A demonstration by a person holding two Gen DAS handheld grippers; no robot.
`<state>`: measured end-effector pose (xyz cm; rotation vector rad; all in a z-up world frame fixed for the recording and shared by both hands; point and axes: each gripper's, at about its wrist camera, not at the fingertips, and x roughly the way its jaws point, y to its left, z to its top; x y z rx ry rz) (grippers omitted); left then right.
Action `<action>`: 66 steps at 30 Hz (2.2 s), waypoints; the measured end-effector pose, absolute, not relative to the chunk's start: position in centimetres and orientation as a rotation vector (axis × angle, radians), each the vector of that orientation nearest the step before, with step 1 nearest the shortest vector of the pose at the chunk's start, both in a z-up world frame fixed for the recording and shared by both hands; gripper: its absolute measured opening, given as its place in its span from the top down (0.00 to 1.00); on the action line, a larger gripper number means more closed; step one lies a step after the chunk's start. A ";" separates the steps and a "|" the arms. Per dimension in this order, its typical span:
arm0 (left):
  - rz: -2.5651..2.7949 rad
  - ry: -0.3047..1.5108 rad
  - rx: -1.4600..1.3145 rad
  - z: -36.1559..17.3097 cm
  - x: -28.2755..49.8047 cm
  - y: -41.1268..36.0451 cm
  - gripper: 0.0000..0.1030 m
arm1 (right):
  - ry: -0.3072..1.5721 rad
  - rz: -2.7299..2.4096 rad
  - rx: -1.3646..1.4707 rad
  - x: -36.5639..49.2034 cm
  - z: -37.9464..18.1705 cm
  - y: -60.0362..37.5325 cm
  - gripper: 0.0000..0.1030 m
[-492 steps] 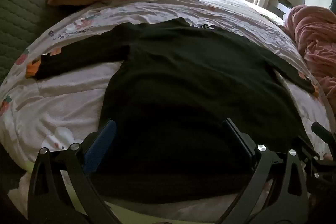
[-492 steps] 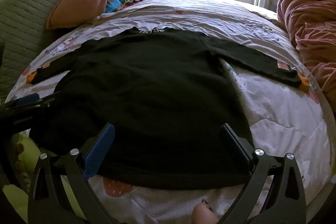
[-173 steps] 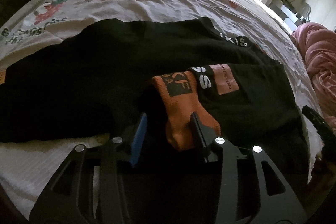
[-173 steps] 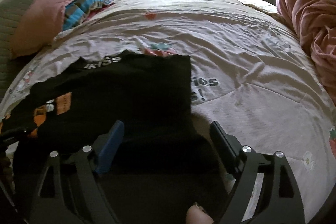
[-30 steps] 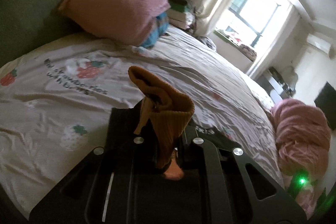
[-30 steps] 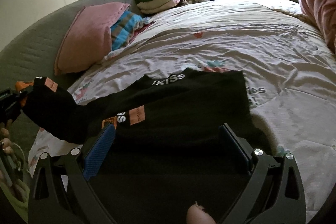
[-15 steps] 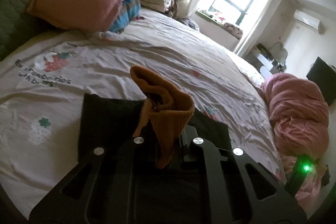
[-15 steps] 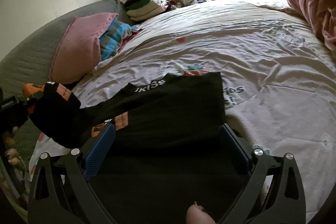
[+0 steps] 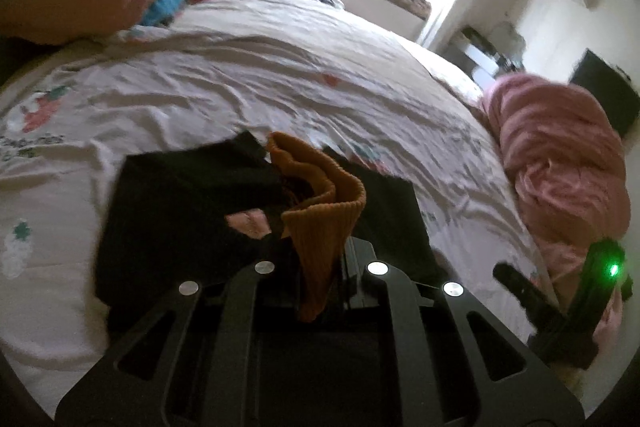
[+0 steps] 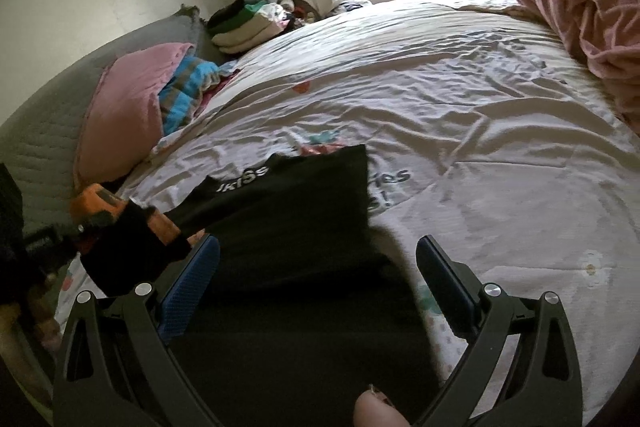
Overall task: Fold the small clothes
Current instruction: 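Carry the cuff across the shirt body with the left tool, then lower the cuff onto the shirt and open the left tool, then grasp the folded orange cuff with the right tool and lift it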
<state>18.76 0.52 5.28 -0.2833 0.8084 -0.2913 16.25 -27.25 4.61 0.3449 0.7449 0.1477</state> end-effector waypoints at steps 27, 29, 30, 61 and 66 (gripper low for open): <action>-0.278 0.852 -0.288 1.2 22.1 5.4 0.25 | 0.981 0.250 0.219 17.8 0.2 -19.0 0.19; -0.222 0.826 -0.292 1.2 22.3 7.3 0.25 | 1.022 0.277 0.212 17.7 -0.9 -17.4 0.25; -0.195 0.809 -0.303 1.1 22.3 8.3 0.25 | 1.037 0.285 0.210 17.7 -1.4 -16.8 0.29; -0.058 0.773 -0.350 0.2 22.9 15.3 0.24 | 0.748 0.277 -0.188 25.0 6.3 -14.7 0.93; -0.068 0.801 -0.297 -0.6 23.2 13.7 0.24 | 0.787 0.237 -0.189 25.2 4.5 -15.3 0.92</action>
